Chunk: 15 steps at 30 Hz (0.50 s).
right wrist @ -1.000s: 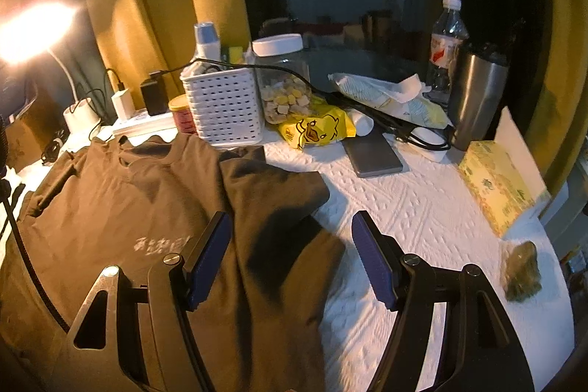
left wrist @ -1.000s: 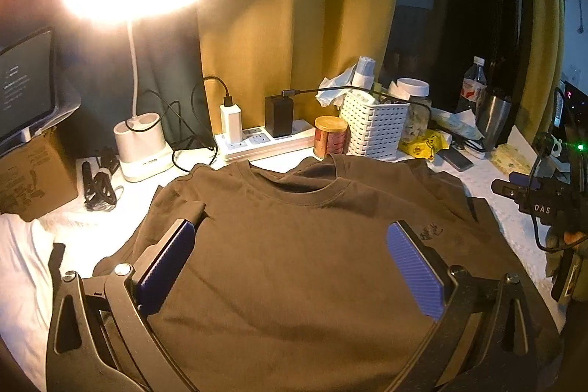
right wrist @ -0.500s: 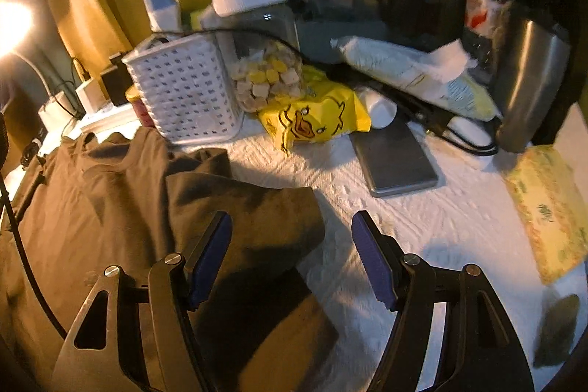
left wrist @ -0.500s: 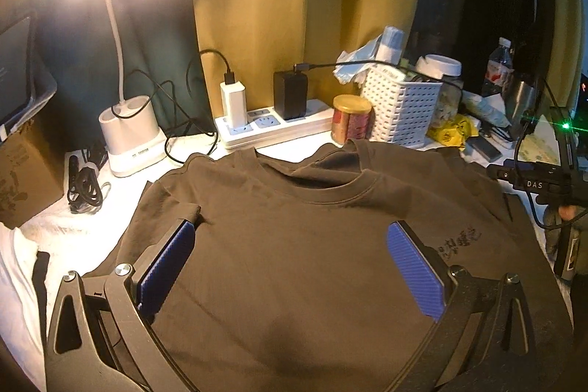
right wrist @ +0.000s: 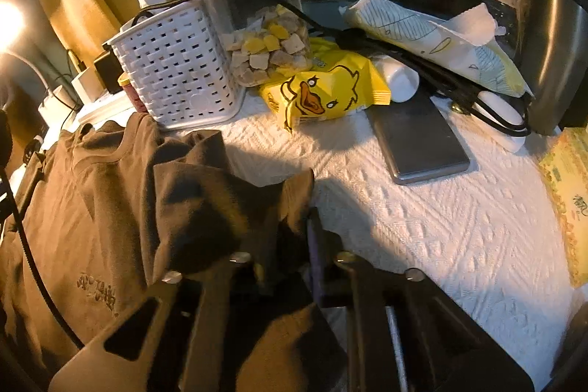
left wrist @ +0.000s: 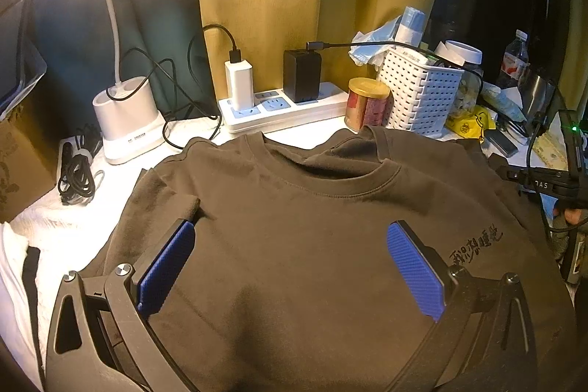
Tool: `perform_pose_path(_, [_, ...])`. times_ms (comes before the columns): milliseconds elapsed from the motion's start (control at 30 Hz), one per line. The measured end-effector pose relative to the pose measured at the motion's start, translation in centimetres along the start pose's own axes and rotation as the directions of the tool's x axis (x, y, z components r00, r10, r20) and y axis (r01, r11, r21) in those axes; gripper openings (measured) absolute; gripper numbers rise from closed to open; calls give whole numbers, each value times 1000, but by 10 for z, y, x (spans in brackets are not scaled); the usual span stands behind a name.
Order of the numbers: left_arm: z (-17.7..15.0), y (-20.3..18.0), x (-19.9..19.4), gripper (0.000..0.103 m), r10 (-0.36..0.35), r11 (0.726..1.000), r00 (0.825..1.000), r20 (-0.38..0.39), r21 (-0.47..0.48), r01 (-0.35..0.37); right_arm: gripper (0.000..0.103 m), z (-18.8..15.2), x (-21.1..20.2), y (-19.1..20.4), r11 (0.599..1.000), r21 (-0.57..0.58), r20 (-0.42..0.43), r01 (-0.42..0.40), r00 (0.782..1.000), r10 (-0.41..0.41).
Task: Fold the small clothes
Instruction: 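Move the right tool to the T-shirt's side edge and close on it, then fold the gripped side panel over toward the shirt's center with the right tool, release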
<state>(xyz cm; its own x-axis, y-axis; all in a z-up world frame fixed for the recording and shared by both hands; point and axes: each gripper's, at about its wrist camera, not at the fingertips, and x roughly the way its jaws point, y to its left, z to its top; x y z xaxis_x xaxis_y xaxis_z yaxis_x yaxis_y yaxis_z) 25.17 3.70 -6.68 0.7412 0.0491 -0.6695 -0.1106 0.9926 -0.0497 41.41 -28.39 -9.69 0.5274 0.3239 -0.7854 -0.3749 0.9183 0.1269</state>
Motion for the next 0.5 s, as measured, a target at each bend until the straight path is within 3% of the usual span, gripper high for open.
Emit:
perform_pose_path(333, [0,7,-17,102,-27,999,999,36,-21,28,8,16,-48,25,998,-63,119,26,993,-18])
perform_pose_path(500, [-6,15,-27,102,-42,998,998,46,-40,44,8,22,-76,54,992,-127,166,11,986,11])
